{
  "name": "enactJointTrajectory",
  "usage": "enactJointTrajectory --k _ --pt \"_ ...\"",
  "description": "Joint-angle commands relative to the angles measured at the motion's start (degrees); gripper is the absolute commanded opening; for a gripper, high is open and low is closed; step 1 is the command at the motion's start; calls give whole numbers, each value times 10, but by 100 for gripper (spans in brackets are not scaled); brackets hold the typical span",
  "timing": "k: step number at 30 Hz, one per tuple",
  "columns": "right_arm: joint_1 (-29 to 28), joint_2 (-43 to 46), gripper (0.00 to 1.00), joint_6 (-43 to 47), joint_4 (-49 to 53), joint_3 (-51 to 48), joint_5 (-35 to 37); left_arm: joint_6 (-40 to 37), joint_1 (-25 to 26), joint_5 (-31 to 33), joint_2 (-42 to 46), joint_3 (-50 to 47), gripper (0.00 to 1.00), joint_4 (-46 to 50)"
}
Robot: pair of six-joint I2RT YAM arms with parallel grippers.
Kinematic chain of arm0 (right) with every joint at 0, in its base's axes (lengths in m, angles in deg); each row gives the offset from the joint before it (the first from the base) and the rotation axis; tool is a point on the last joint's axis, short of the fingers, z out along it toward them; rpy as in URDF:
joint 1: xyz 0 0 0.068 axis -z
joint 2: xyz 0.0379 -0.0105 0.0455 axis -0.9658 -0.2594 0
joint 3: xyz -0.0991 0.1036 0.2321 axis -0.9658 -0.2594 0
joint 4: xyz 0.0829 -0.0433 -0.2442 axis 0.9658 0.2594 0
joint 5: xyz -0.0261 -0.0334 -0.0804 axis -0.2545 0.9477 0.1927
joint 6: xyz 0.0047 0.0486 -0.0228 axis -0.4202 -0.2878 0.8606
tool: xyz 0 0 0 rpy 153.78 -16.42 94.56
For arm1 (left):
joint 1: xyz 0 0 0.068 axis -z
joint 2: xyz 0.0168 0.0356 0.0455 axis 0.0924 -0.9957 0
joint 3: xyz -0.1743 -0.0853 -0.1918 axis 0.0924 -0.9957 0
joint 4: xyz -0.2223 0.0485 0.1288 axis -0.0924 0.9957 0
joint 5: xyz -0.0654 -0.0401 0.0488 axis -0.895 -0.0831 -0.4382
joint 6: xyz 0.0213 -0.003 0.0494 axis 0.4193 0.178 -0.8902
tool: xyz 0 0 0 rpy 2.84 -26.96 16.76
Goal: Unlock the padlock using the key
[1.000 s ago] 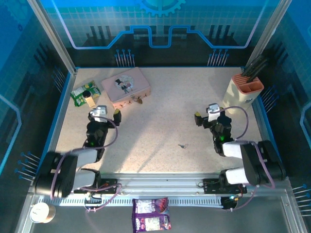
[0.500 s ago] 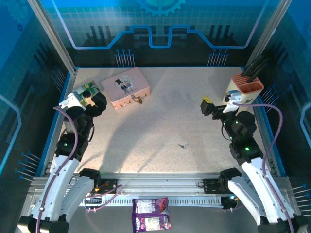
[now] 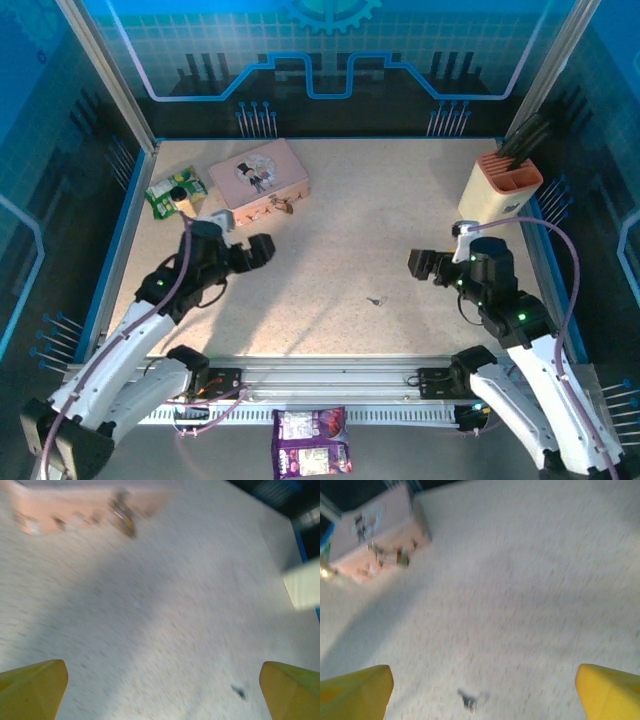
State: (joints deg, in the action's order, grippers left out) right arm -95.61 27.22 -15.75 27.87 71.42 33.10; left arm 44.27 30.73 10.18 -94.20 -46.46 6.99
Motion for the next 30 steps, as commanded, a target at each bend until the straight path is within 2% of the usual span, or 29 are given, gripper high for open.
enactJointTrajectory --k 1,6,11,13,20,25,30 --pt "-71 -10 91 -67 92 16 37 47 67 20 -11 -32 99 -11" --pt "-182 -56 87 -143 101 -11 90 123 168 50 -21 -87 99 -79" --pt "-243 -102 83 -208 54 -52 84 168 225 71 -34 -112 99 -94" --pt "-256 -123 78 -227 32 -67 74 186 239 75 -38 -122 99 -102" --pt "-251 -172 63 -253 -57 -122 31 235 257 82 -49 -165 99 -140" --pt "-175 -216 45 -230 -143 -159 -67 246 260 84 -55 -178 99 -149" --pt "-156 -262 36 -215 -177 -155 -83 255 262 93 -45 -188 99 -145"
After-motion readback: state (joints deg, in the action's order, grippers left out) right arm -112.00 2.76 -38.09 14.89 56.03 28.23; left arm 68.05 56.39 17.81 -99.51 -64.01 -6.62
